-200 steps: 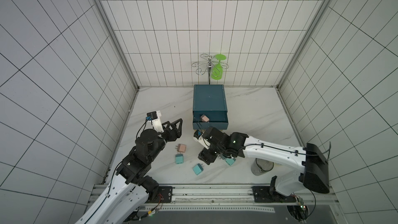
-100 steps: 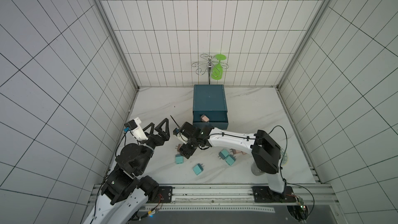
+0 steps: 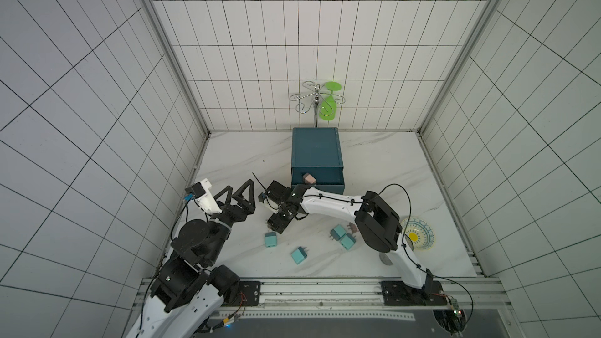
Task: Place the plugs into the drawer by color
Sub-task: Pick up the plug from the center of the board.
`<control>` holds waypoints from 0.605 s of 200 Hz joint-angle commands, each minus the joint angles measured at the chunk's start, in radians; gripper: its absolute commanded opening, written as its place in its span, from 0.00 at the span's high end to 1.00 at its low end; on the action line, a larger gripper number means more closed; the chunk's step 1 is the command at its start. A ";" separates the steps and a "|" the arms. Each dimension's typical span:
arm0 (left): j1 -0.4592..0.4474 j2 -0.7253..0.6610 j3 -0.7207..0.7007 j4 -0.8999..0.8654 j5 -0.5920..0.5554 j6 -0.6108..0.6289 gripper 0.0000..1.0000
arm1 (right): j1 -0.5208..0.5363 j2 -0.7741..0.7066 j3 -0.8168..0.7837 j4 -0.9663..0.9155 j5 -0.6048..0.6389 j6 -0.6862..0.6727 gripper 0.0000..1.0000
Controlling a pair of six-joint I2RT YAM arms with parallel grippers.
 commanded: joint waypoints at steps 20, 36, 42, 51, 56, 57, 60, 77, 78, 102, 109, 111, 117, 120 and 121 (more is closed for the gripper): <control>-0.003 0.003 -0.001 0.005 0.015 0.005 0.01 | -0.004 0.063 0.080 -0.052 -0.003 -0.034 0.25; -0.004 0.002 -0.001 0.006 0.013 0.006 0.01 | -0.004 0.075 0.093 -0.051 -0.008 -0.038 0.27; -0.004 0.002 -0.002 0.007 0.015 0.006 0.01 | -0.004 0.080 0.100 -0.054 -0.008 -0.038 0.30; -0.004 0.003 -0.003 0.007 0.015 0.006 0.01 | -0.004 0.084 0.104 -0.054 -0.011 -0.037 0.34; -0.004 0.004 -0.004 0.007 0.015 0.007 0.01 | -0.004 0.082 0.106 -0.054 -0.014 -0.037 0.36; -0.003 0.004 -0.004 0.007 0.016 0.007 0.01 | -0.004 0.082 0.106 -0.054 -0.016 -0.036 0.37; -0.005 0.006 -0.004 0.007 0.016 0.006 0.01 | -0.004 0.082 0.108 -0.054 -0.019 -0.035 0.39; -0.005 0.010 -0.002 0.010 0.019 0.008 0.01 | -0.005 0.069 0.111 -0.054 -0.046 -0.011 0.49; -0.005 0.011 -0.002 0.009 0.020 0.008 0.01 | -0.006 0.068 0.111 -0.054 -0.050 -0.008 0.50; -0.004 0.004 0.006 0.003 0.042 0.011 0.01 | -0.006 -0.010 0.088 -0.056 -0.125 0.056 0.58; -0.005 0.000 0.016 -0.007 0.067 -0.004 0.02 | -0.002 -0.051 0.070 -0.052 -0.121 0.080 0.59; -0.004 0.001 0.019 -0.005 0.083 -0.007 0.02 | -0.001 -0.060 0.064 -0.052 -0.117 0.090 0.60; -0.004 0.001 0.033 0.002 0.134 -0.010 0.03 | 0.001 -0.091 0.052 -0.053 -0.111 0.106 0.60; -0.004 0.002 0.043 0.003 0.160 -0.010 0.04 | 0.002 -0.108 0.046 -0.056 -0.113 0.111 0.60; -0.003 0.003 0.047 0.003 0.170 -0.010 0.04 | 0.002 -0.115 0.045 -0.058 -0.116 0.112 0.60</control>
